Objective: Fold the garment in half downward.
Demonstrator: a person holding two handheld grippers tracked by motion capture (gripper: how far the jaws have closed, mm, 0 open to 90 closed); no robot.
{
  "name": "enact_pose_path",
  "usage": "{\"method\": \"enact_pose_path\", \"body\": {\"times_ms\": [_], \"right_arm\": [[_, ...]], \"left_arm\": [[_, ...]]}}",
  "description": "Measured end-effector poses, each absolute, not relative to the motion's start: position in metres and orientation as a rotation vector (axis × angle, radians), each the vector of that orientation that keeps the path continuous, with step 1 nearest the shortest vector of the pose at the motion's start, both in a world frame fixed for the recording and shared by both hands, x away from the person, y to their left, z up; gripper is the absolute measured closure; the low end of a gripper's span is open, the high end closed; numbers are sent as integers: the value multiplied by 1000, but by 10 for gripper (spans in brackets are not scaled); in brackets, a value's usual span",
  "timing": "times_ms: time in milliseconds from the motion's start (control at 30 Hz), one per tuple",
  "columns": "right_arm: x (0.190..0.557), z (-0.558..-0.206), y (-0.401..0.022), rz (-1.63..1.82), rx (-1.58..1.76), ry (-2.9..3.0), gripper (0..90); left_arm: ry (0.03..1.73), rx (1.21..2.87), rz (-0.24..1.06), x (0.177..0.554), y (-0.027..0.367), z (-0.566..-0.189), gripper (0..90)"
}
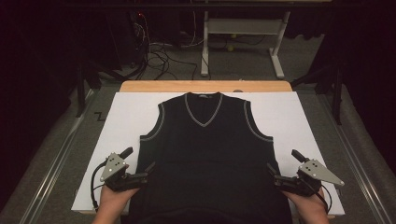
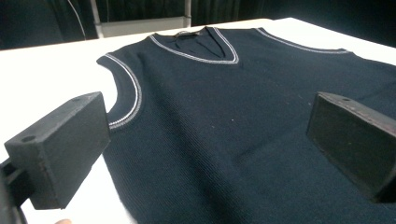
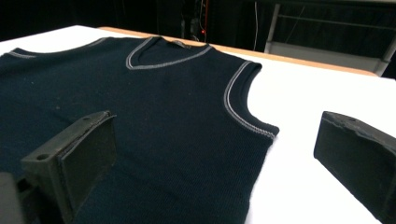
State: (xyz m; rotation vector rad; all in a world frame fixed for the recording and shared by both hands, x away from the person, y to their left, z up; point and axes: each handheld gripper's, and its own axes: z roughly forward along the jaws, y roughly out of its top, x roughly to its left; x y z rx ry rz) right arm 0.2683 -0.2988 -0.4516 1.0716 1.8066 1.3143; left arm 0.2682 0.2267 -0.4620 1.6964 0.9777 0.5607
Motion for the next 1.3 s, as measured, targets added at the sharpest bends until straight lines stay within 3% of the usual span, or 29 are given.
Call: {"method": "enact_pose_path", "body": {"times_ms": [467,900,1300], "right_arm": [[269,-451,-299,1311,1064,1813,3],[272,-448,-294,1259,1070,1842,3],[285,-455,-286,1090,1148,1968,26]], "left_arm": [[965,1698,575,269,226,-465,0],[997,1730,493,273,223,-465,0],[1189,1946,477,287,219,-472,0]]}}
